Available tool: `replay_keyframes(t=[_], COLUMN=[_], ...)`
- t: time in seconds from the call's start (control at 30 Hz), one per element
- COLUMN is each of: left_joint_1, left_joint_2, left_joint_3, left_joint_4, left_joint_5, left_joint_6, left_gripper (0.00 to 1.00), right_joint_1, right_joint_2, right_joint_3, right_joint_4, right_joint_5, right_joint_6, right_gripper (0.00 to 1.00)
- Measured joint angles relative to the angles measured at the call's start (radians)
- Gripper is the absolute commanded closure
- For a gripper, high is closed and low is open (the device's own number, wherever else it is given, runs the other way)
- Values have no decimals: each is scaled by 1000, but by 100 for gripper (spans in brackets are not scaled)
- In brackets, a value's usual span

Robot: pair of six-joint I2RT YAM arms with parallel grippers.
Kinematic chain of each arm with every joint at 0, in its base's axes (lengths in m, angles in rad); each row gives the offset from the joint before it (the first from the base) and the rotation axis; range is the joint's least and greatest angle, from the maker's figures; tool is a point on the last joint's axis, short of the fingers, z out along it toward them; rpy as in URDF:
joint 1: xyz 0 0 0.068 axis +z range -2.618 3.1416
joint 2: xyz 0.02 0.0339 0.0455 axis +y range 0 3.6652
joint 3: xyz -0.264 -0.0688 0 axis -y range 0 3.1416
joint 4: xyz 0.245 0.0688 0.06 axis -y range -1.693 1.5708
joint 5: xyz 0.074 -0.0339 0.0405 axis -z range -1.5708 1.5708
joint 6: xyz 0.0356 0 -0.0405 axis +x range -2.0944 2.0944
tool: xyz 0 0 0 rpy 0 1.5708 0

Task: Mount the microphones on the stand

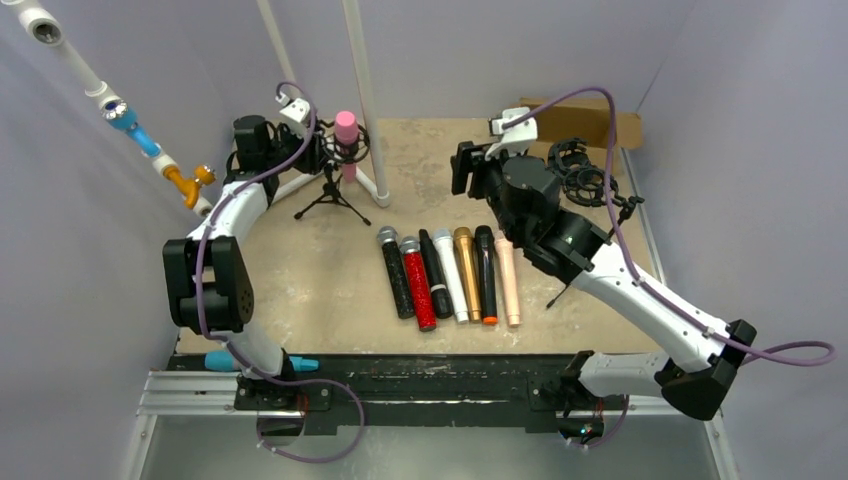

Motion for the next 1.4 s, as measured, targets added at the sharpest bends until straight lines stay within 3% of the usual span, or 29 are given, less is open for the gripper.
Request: replay_keyframes(t=[0.03,0.07,0.2,0.57,0.9,1.13,1.4], left_joint_1=[0,1,19,71,79,79,80], left_joint_2=[-4,-9,-44,-274,-472,-549,-549], left_joint_3=[-13,-29,-88,-126,-151,-172,-187], left_joint_4=[6,13,0,-275,-580,-673,-725], left_joint_5=[-10,-24,-52,-49,-19,14,43], left_joint_6=[-3,-6,-19,-17,28,48,48], left_gripper=[23,14,1,0,0,0,0], right_joint_1=[-7,-16,-72,-150,-150,-151,-222], right_joint_2=[13,24,57,44,50,65,158], right_joint_3=[31,60,172,207,-36,-202,-296], right_joint_4=[-25,-53,-177,-362,-400,-323,-106], right_joint_5=[20,41,115,175,169,245,363], right_joint_6=[9,19,52,115,217,242,206], right_gripper=[28,27,24,26,34,36,38])
